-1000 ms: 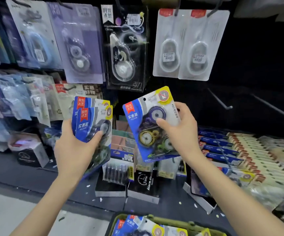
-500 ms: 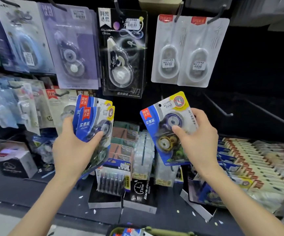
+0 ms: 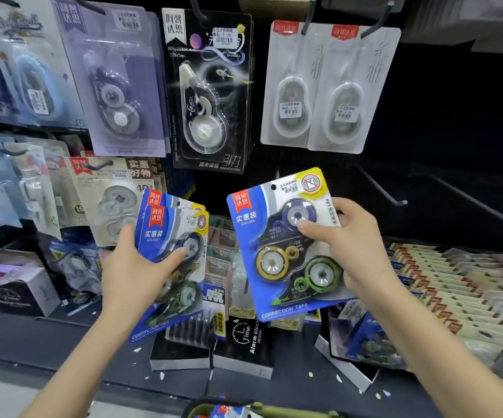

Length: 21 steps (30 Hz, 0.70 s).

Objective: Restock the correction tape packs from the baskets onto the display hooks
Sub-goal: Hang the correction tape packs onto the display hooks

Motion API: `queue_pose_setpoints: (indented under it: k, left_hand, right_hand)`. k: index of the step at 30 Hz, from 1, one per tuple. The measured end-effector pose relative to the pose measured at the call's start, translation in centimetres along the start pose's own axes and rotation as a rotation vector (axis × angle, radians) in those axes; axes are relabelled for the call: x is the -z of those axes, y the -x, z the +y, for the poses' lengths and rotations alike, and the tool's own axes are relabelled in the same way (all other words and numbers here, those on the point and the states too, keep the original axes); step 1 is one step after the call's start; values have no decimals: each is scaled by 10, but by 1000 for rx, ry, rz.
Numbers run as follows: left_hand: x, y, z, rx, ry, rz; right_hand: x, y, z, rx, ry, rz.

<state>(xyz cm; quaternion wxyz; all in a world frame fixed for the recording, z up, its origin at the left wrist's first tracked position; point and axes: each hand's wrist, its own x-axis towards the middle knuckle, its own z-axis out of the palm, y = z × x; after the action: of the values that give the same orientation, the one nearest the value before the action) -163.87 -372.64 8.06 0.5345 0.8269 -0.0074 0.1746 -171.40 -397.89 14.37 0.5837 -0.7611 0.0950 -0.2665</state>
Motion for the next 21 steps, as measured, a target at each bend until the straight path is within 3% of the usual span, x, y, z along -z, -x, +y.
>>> queue_pose_setpoints:
  k: [5,12,21]
  left_hand:
    - [-2,2,4,-7,63,-27]
    - [-5,3,9,-19,104,-32]
    - [-12,-2,9,-33,102,-41]
  right_hand:
    - [10,-2,0,-72,-159,15]
    - [2,3,5,27,-29,10]
    - [-7,-15,29,10,-72,0]
